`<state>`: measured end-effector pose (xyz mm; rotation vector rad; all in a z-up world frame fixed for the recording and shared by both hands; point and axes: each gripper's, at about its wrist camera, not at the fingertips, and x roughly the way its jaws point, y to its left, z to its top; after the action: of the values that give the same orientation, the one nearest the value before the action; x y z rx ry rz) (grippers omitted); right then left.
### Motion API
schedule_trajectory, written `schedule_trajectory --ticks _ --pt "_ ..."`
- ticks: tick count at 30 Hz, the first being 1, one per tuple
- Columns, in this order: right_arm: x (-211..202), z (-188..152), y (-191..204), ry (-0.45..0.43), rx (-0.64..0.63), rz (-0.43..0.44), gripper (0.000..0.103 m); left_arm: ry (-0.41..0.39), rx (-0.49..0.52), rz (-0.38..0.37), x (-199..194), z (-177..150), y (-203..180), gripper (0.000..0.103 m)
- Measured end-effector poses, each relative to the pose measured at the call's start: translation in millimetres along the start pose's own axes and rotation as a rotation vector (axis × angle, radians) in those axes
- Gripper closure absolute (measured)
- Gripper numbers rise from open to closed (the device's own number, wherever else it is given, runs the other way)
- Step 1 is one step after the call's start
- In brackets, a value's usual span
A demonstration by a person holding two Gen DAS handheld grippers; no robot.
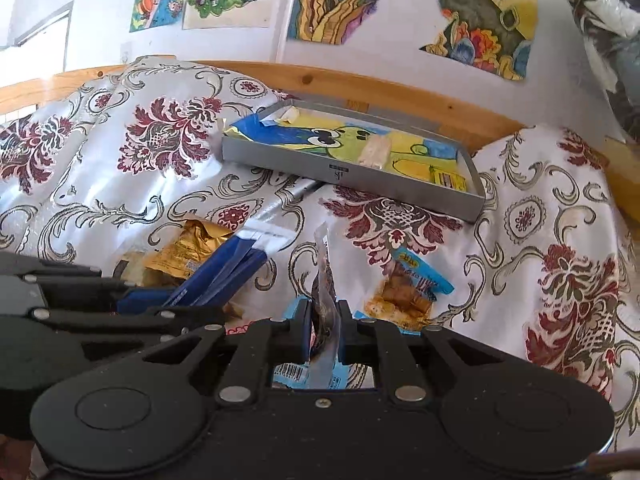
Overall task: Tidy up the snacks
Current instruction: 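Lift the dark snack and blue packet toward the grey tray, then lower the blue stick packet into the tray with the left gripper while the right lowers the dark snack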
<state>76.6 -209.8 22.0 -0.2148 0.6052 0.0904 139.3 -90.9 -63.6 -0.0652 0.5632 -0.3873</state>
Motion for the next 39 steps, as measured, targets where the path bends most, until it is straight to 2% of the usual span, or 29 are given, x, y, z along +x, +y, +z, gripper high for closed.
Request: schedule_trajectory --ticks 5,11,17,22,26,31,34,39 --pt "-5 1 1 -0.03 -0.016 -0.011 0.092 -0.024 -0.002 0.011 -4 2 -1 0.084" --pt "-17 7 3 -0.114 -0.072 -0.044 0.092 -0.073 -0.008 0.037 -6 17 -7 0.084" --pt "-30 25 -13 -0.206 -0.077 -0.049 0.091 -0.129 0.022 0.071 -6 42 -17 0.084" --pt "-33 47 -34 -0.3 -0.101 -0.065 0.091 -0.176 0.023 0.098 1 75 -21 0.084" --pt "-17 71 -62 -0.359 -0.056 -0.084 0.091 -0.215 0.021 0.128 12 102 -21 0.084" --pt "23 91 -91 -0.4 0.033 -0.108 0.091 -0.212 -0.063 0.165 43 139 -12 0.084" --pt "48 97 -106 -0.409 0.114 -0.084 0.091 -0.213 -0.079 0.183 65 158 -7 0.084" --pt "83 104 -116 -0.425 0.173 -0.061 0.091 -0.196 -0.092 0.189 102 179 1 0.084"
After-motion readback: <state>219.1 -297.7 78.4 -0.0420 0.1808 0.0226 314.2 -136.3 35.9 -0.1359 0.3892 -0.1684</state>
